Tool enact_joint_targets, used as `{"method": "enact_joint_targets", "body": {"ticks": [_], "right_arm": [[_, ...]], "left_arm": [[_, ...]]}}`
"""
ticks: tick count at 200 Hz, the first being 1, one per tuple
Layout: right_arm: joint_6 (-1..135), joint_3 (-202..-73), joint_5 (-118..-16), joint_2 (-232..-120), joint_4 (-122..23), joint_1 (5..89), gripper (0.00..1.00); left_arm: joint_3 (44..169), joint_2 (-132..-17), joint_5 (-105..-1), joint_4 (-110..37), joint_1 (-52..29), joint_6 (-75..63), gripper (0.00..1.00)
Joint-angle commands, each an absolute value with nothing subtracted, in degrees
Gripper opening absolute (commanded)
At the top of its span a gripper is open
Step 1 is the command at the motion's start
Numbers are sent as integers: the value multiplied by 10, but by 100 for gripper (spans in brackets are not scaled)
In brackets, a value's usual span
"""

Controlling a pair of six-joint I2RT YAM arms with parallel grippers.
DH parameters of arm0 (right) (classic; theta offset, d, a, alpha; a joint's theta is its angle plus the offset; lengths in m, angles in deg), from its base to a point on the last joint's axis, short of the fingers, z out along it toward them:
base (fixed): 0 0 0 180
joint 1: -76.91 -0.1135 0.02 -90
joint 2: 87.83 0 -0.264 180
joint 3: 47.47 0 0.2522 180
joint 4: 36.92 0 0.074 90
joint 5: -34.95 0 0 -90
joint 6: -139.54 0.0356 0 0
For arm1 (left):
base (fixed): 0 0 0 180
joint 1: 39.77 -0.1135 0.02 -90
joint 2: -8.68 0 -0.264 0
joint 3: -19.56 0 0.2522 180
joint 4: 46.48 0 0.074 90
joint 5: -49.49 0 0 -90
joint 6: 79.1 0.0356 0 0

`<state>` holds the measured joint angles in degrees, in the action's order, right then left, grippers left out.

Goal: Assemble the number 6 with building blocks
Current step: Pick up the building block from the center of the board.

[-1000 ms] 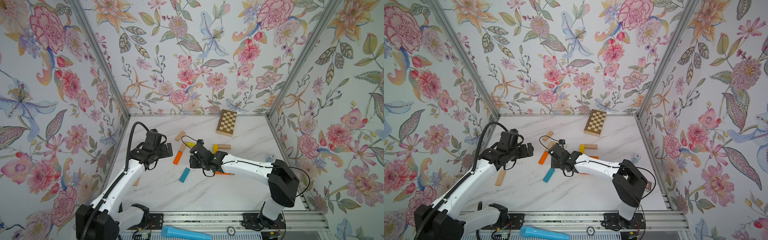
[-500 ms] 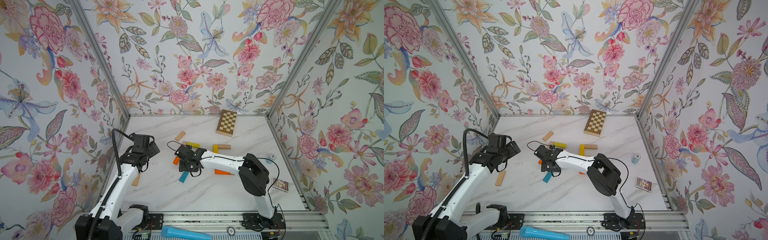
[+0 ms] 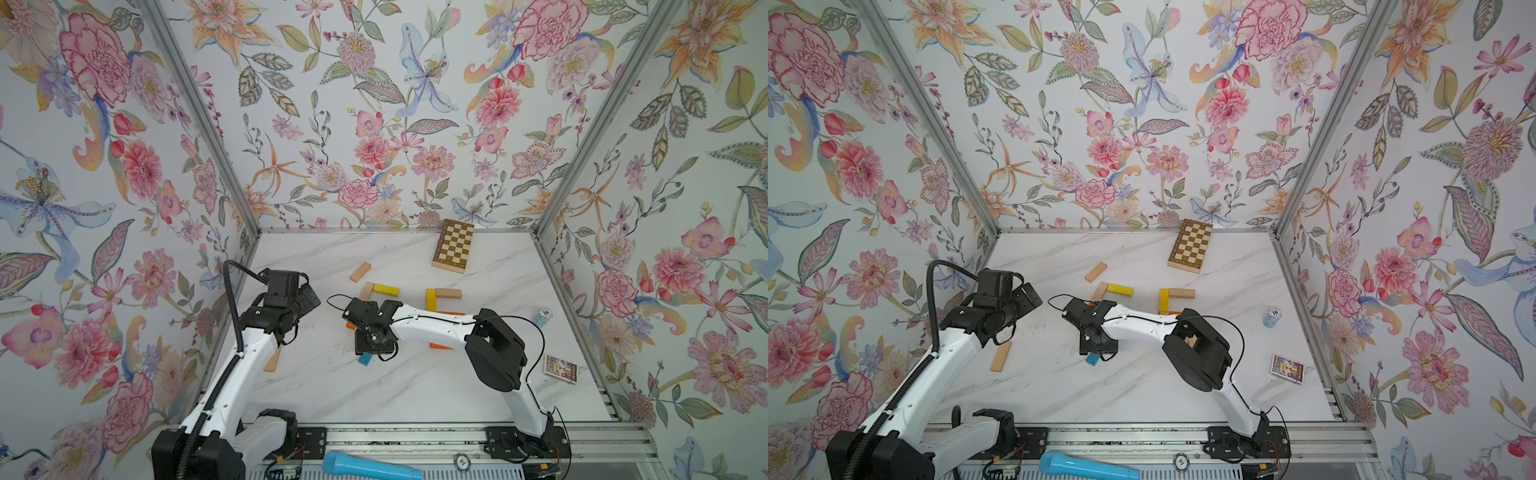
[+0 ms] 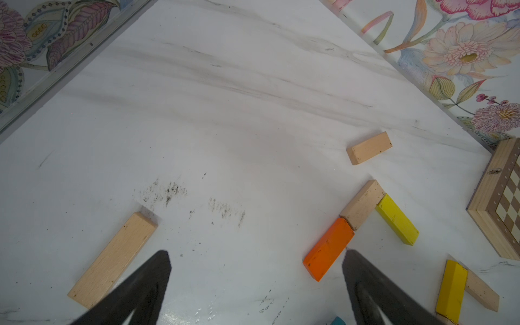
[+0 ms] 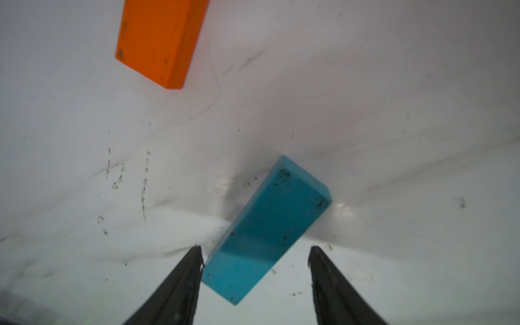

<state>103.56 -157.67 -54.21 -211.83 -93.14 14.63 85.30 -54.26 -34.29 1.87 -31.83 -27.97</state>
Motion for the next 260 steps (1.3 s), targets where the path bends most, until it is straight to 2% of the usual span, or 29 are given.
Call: {"method": "enact_joint_targets", "body": {"ticks": [1, 23, 48, 85, 139, 189, 211, 228, 260], "right_arm": [[1030, -1599, -561, -2144, -959, 149, 62], [1020, -1628, -559, -2166, -994, 149, 63], [1014, -1625, -552, -2160, -1005, 153, 59], [979, -1619, -559, -2146, -1012, 163, 36], [787, -1602, -565, -2107, -1041, 183, 19], [604, -1577, -526, -2045, -1044, 239, 22], [534, -1581, -522, -2042, -1043, 266, 20], [498, -1596, -542, -2048, -1044, 294, 18], [451, -1618, -572, -2038, -1033, 339, 22]], "left_arm": [[843, -529, -347, 10, -326, -285, 99], [844, -533, -353, 8, -330, -284, 99], [845, -537, -357, 6, -334, -282, 99], [844, -538, -363, 3, -336, -274, 99], [846, -553, -406, -9, -337, -248, 99], [852, -565, -407, -10, -337, -212, 99], [857, -577, -407, -5, -339, -199, 99], [852, -581, -422, -15, -345, -188, 99], [845, -589, -465, -34, -371, -167, 99]]}}
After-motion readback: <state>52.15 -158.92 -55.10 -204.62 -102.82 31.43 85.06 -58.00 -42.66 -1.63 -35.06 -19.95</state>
